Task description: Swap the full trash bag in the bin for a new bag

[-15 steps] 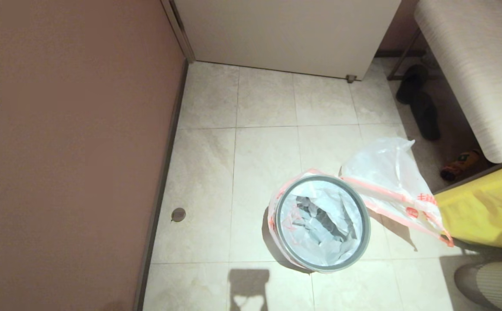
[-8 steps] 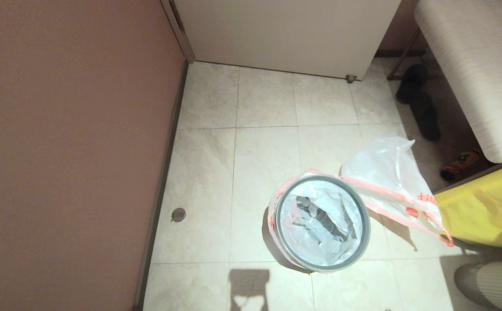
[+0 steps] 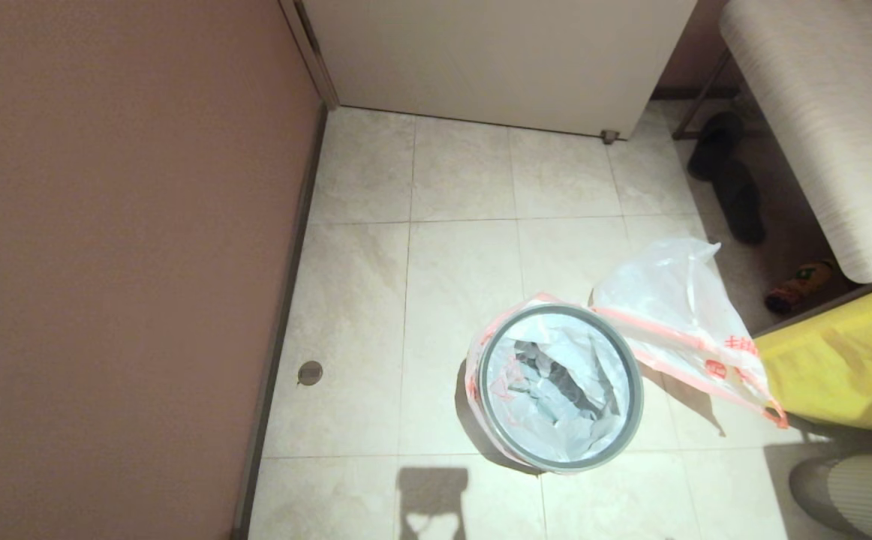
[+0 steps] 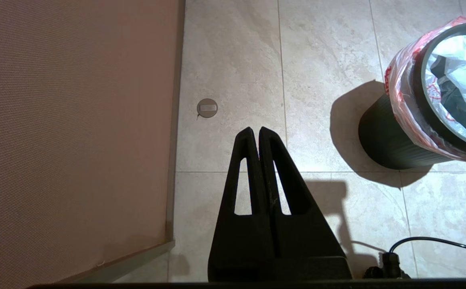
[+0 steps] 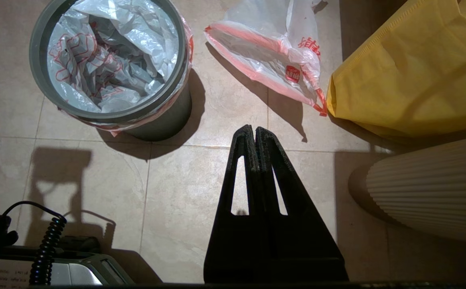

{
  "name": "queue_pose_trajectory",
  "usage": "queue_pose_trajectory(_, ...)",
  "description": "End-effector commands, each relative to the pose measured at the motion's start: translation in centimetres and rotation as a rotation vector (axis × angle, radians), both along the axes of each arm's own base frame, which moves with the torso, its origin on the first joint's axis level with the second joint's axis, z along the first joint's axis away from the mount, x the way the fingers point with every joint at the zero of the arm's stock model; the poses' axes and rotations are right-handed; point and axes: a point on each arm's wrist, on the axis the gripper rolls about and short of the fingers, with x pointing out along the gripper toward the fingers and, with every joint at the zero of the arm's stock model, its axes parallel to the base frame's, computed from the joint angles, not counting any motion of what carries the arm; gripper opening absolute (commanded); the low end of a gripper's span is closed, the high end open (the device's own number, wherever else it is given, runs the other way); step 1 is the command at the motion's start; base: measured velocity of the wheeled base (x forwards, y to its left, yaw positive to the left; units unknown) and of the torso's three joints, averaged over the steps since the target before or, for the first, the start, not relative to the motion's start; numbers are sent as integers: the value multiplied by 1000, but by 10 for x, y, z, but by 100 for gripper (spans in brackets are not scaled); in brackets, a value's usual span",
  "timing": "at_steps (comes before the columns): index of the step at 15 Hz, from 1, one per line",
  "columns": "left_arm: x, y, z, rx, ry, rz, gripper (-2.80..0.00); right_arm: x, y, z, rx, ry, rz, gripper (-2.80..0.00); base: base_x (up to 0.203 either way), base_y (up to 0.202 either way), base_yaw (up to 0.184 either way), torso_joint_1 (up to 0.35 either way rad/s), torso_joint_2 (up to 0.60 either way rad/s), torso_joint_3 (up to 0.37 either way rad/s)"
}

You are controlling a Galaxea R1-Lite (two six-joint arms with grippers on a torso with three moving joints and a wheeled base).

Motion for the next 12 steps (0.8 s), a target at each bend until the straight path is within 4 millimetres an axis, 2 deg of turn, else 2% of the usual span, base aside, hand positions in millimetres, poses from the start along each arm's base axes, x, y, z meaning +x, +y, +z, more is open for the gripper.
queue_pose_trajectory(1, 0, 0, 0, -1, 3, 1, -280, 0, 0, 0, 0, 3, 1, -280, 0, 0, 0, 0, 0, 0)
queue_pose_trajectory(12, 0, 0, 0, 1, 3, 0, -280, 1, 0, 1, 33, -7, -12, -280, 0, 0, 0, 0, 0, 0)
